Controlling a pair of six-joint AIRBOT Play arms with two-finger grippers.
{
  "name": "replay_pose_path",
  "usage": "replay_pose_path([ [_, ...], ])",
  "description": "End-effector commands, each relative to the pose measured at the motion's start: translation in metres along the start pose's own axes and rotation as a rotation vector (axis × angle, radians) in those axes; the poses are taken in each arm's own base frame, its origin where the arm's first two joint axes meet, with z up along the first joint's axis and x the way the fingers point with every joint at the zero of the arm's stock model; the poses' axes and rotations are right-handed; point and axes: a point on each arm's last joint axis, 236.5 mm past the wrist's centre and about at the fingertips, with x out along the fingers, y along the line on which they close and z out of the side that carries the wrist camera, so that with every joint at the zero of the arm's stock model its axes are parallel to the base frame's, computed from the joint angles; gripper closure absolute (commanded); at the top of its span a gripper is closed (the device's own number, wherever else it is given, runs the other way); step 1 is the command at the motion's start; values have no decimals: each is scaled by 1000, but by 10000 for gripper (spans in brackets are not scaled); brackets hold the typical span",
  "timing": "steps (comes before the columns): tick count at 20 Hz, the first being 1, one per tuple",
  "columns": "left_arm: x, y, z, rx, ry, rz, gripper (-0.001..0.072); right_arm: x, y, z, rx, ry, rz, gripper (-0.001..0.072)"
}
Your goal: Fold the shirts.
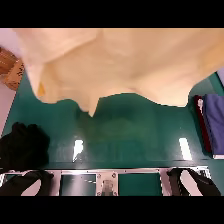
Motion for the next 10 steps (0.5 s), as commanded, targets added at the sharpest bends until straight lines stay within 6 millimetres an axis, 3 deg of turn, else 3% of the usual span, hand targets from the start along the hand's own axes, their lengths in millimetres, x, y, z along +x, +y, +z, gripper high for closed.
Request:
replay_pose_path([
  [1,-70,3,48,115,-163,159,683,-51,43,43,-109,-183,-9,695],
  [3,-67,6,40,116,-127,165,683,-52,44,41,-109,-180,-9,695],
  [6,-35,16,6,76,-30,144,683,-40,32,31,-77,-147,-15,695],
  [10,26,41,-60,3,78,143,683,10,-25,-18,53,-27,-49,695],
])
